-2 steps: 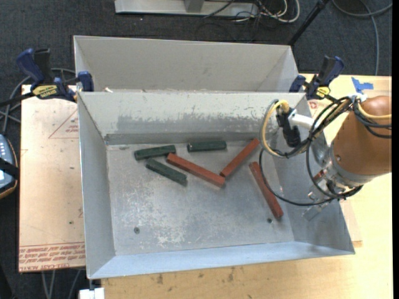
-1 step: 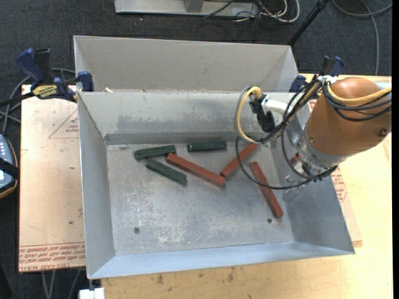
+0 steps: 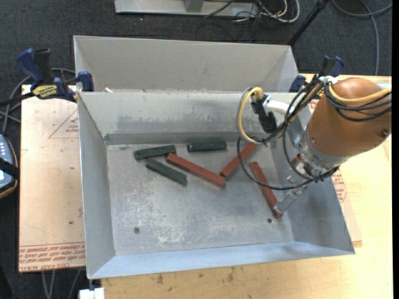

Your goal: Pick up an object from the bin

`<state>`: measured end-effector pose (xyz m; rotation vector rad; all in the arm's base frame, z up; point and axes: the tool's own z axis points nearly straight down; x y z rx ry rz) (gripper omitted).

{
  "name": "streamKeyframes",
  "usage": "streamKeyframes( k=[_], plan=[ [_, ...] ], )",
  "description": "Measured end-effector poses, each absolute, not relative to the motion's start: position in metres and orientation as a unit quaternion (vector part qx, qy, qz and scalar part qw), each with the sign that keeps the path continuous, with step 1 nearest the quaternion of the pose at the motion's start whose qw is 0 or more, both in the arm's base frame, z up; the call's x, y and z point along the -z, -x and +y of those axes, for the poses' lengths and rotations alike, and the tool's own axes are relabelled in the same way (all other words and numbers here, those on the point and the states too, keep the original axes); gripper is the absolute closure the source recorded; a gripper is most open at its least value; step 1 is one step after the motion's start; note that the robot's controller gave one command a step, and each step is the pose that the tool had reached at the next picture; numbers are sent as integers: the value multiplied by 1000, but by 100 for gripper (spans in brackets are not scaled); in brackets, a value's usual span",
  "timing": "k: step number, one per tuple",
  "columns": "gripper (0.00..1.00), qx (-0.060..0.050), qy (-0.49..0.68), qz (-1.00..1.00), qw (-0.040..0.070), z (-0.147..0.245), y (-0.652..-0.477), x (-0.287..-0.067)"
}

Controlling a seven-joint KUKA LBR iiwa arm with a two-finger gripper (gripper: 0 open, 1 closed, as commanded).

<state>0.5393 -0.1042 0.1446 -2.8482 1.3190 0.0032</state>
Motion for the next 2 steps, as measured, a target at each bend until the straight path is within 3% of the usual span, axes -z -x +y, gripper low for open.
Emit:
streamKeyframes(
  k=[1, 2],
  plan=[
    [0, -2, 872, 489, 2, -73, -597, -79],
    [100, -2, 871, 491, 2, -75, -597, -80]
  ],
)
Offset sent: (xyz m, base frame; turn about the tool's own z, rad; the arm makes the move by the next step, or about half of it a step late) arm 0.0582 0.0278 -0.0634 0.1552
